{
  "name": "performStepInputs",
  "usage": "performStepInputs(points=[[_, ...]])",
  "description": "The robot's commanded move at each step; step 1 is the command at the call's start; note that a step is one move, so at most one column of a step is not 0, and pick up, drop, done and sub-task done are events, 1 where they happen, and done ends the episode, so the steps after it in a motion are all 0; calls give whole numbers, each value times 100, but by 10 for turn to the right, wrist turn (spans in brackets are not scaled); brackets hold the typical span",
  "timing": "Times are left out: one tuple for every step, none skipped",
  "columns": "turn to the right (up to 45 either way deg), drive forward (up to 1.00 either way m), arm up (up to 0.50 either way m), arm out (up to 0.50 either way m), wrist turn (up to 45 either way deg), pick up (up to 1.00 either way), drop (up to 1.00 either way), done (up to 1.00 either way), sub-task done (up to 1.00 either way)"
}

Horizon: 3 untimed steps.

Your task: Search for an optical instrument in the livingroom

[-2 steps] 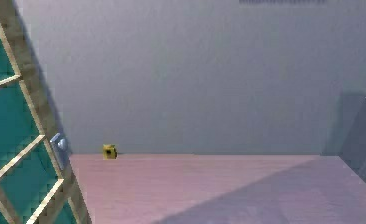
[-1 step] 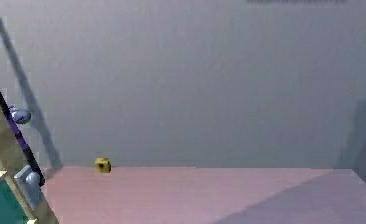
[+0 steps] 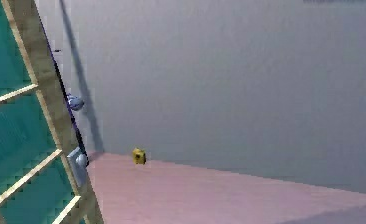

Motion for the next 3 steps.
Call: performStepInputs(points=[[0, 80, 0, 0, 0, 0, 0, 0, 0], [-30, 0, 0, 0, 0, 0, 0, 0, 0], [0, 40, 0, 0, 0, 0, 0, 0, 0]])
